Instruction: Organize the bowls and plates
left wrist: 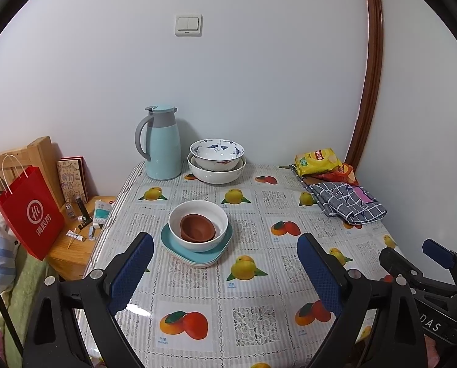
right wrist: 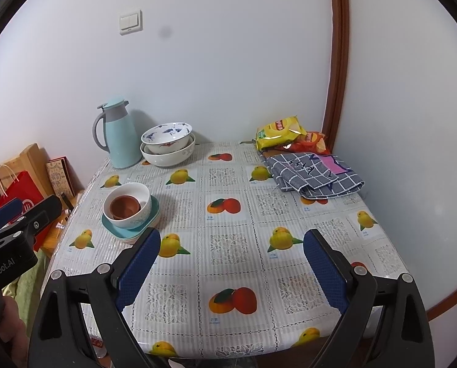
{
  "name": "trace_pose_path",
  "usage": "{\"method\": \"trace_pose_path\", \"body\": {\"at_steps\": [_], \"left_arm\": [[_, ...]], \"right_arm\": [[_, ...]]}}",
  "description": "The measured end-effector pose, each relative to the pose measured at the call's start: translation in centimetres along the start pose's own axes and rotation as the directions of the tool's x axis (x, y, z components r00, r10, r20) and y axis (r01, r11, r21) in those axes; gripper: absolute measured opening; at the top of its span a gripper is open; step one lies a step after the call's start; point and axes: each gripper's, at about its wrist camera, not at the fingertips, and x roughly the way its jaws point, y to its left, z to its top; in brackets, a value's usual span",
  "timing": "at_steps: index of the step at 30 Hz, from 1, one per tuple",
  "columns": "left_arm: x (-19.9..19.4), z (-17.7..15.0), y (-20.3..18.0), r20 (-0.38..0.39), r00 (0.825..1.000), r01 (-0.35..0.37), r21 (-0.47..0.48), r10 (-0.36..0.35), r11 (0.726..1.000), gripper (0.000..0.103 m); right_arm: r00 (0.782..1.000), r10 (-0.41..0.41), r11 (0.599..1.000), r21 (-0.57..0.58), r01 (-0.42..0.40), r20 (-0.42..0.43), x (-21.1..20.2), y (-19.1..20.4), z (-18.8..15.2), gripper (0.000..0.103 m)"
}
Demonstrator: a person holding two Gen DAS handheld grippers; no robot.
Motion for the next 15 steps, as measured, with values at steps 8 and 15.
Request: {"method": "trace_pose_path", "body": {"at_steps": [8, 15], "left_arm": [[-0.19, -0.14, 0.12, 0.0, 1.0, 0.002, 0.0, -0.002, 1.0, 0.095], [-0.26, -0.14, 0.08, -0.001, 1.0, 0.0, 0.003, 0.0, 1.0, 0.095]], "right_arm": [[1.0, -0.003, 1.0, 0.0, 0.003, 0.004, -0.22, 0.05, 0.0, 0.094], [1.0, -0.002, 1.0, 0.002, 0.002, 0.008, -0.45, -0.03, -0.04, 0.094]]}}
